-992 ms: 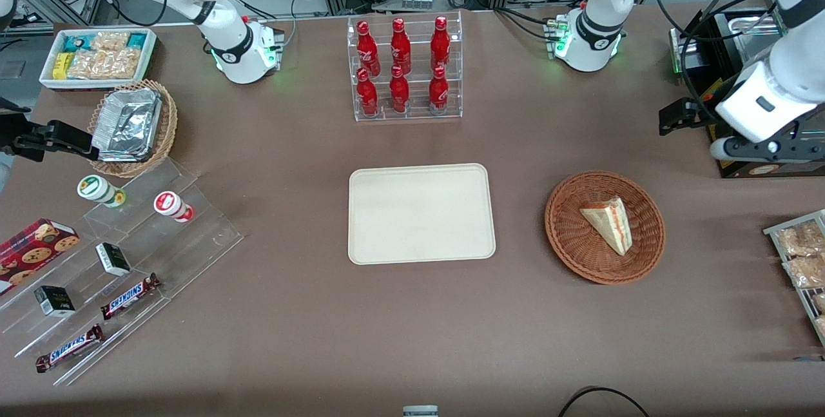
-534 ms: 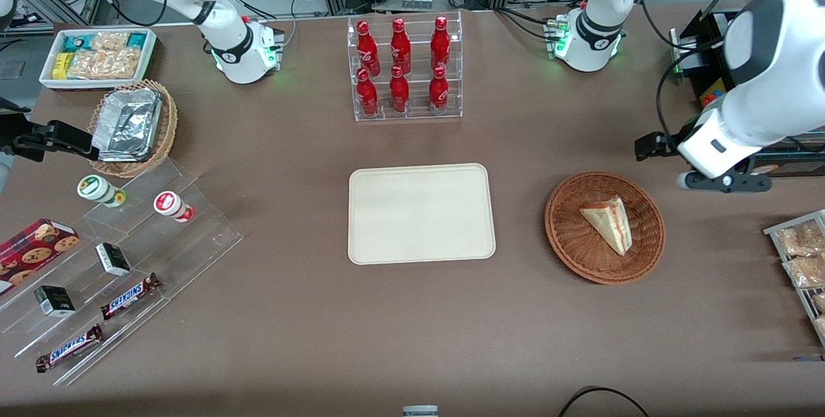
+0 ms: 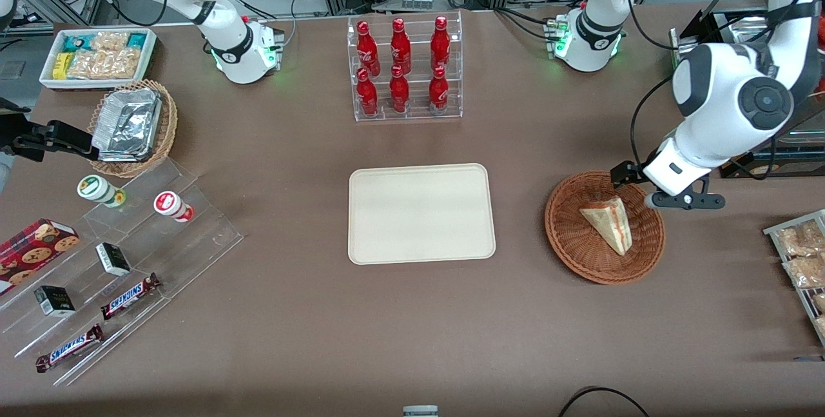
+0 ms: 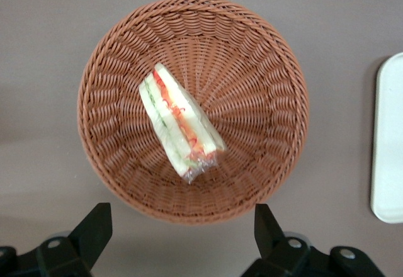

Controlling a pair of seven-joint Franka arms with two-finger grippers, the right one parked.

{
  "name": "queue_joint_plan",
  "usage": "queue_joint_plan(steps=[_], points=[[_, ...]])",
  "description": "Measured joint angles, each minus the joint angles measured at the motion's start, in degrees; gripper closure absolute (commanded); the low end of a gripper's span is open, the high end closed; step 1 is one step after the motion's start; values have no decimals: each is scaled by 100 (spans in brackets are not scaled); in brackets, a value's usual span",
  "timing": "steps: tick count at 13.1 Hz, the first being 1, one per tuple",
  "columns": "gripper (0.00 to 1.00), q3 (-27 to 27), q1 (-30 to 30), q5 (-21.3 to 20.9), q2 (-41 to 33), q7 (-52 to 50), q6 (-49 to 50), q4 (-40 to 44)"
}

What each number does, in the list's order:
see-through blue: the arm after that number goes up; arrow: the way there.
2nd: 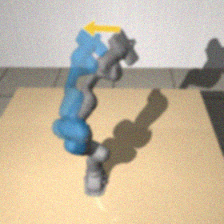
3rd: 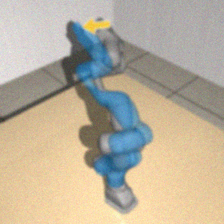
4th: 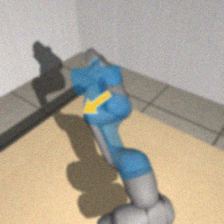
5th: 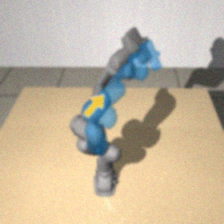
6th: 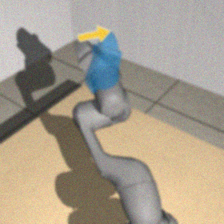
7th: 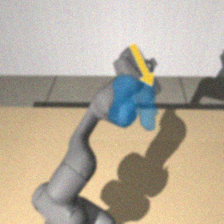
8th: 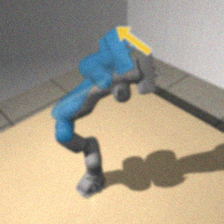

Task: Place sandwich from basket to tray
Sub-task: 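Lower the left gripper and close it on the wrapped sandwich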

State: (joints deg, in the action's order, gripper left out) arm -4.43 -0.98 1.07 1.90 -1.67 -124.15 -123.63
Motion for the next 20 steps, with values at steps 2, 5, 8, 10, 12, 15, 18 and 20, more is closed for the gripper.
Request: queue_joint_plan(steps=[2, 5, 8, 10, 12, 15, 18, 20], points=[[0, 4, 12, 0, 23, -162, -287, -213], [0, 11, 24, 0, 89, -887, -478, -266], [0, 11, 29, 0, 176, -2155, -523, -280], [0, 10, 29, 0, 302, -2927, -670, -295], [0, 9, 29, 0, 429, -3359, -775, -296], [0, 9, 29, 0, 587, -3679, -968, -298], [0, 9, 30, 0, 838, -3946, -1267, -304], [0, 9, 29, 0, 979, -3974, -1380, -304]])
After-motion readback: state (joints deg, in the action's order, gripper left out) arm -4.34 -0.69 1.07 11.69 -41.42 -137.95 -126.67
